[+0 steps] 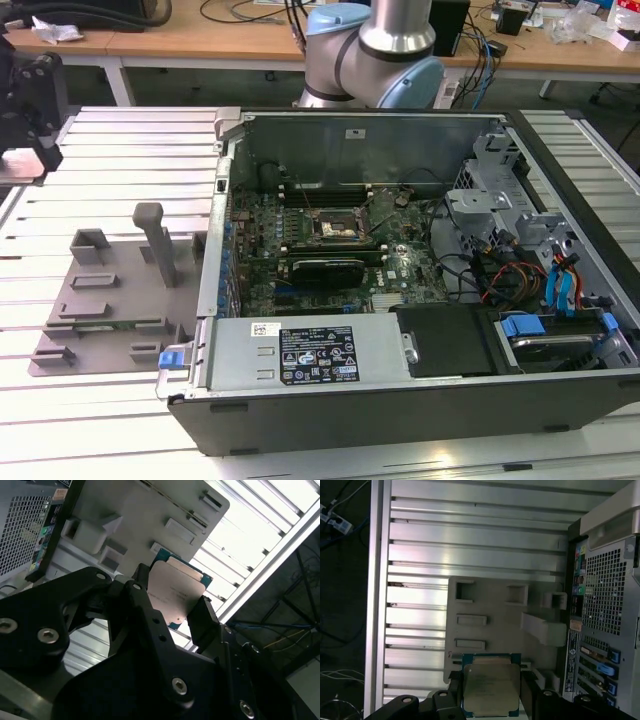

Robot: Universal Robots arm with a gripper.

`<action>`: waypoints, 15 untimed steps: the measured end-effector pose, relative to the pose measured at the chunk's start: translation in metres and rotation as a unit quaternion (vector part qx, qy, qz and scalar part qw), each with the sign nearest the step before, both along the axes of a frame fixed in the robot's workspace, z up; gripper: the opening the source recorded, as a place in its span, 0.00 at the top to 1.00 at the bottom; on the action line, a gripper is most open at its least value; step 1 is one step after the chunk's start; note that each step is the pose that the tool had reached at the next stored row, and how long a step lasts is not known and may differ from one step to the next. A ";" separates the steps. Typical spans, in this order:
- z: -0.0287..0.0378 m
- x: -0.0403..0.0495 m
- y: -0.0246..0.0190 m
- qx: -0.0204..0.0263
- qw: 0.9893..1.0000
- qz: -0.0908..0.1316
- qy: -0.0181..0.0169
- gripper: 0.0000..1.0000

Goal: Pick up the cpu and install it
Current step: 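Pick up the cpu and move it towards the insertion slot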

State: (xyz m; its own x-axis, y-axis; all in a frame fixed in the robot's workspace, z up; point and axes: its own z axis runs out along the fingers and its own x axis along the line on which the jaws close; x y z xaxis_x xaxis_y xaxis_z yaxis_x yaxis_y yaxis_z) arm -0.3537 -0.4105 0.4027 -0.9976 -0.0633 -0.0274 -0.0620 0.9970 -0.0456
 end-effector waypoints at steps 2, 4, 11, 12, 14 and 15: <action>0.0001 0.0064 0.0000 0.000 1.000 0.000 0.000 0.45; 0.0000 0.0134 0.0000 0.000 1.000 0.000 0.000 0.45; 0.0000 0.0352 0.0000 -0.001 1.000 0.000 0.000 0.45; 0.0000 0.0389 0.0000 -0.002 1.000 0.000 0.000 0.45; 0.0000 0.0439 0.0000 -0.002 1.000 0.000 0.000 0.45; 0.0000 0.0481 0.0000 -0.002 1.000 0.000 0.000 0.45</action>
State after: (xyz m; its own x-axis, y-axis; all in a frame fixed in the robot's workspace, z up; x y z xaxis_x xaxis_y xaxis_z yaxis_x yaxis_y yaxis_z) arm -0.3055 -0.4105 0.4027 -0.9976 -0.0634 -0.0271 -0.0620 0.9968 -0.0499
